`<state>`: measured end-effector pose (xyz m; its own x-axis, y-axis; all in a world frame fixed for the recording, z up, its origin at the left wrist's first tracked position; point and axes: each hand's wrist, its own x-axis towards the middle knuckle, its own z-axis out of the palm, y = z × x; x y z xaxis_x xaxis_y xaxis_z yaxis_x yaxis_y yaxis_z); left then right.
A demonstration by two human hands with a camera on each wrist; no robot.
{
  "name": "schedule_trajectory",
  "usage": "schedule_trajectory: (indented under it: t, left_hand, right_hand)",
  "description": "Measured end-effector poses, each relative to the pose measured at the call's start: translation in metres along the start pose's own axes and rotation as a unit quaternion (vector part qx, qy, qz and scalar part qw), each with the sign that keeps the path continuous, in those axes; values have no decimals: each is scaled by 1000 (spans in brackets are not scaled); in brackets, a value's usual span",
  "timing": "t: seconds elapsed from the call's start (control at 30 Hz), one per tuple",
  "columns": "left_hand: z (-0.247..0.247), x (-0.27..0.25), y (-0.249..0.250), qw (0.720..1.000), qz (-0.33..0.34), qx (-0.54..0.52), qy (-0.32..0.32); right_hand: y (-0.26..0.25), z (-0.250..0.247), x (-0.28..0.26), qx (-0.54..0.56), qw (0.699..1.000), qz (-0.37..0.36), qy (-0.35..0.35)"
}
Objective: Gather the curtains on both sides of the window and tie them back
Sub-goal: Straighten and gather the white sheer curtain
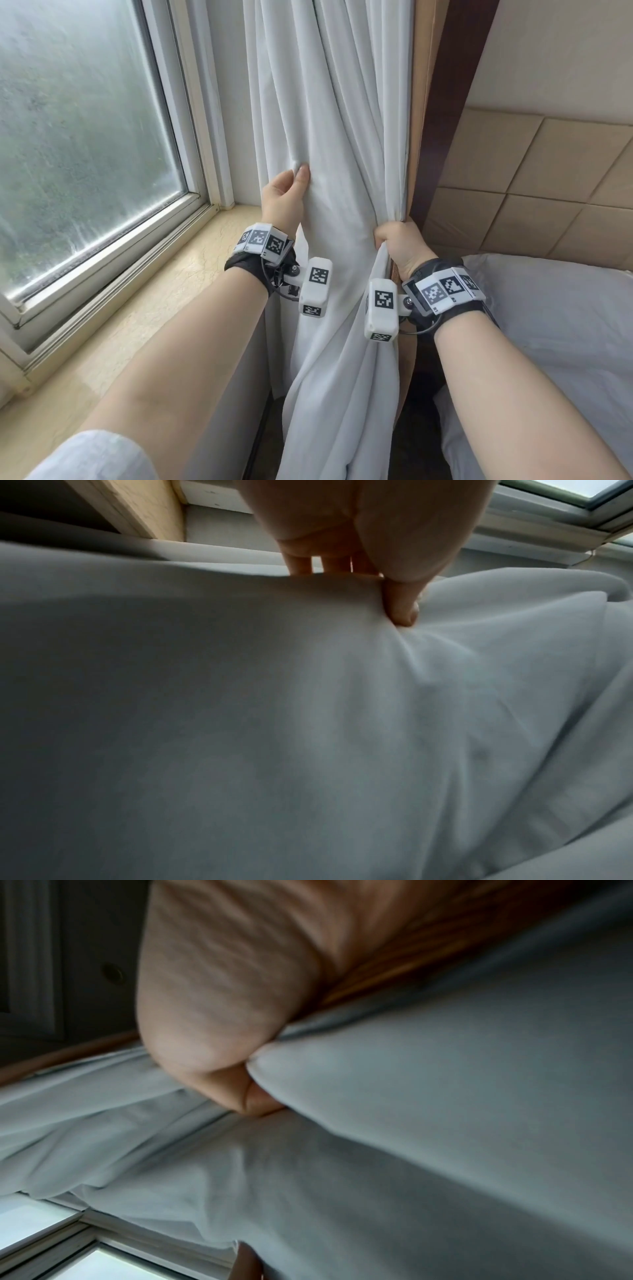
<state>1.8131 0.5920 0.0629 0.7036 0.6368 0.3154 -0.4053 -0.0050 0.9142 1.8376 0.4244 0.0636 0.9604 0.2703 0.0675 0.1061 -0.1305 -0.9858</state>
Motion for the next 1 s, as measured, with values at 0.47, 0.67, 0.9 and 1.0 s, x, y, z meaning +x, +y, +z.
schedule_trajectory:
  t: [0.47, 0.67, 0.9, 1.0]
  left_hand:
    - [-14, -39, 33, 910, 237, 338, 22]
    - [10, -61, 64, 892, 306, 323, -76]
    - [33, -54, 66, 876, 199, 430, -89]
    - [39, -51, 61, 881, 148, 440, -89]
  right_hand:
    - [7, -9, 3, -97, 988, -66, 101]
    - [2, -5, -5, -169, 977, -61, 111]
    - [2, -10, -21, -90, 992, -78, -32]
    - [2, -13, -26, -79, 991, -85, -59]
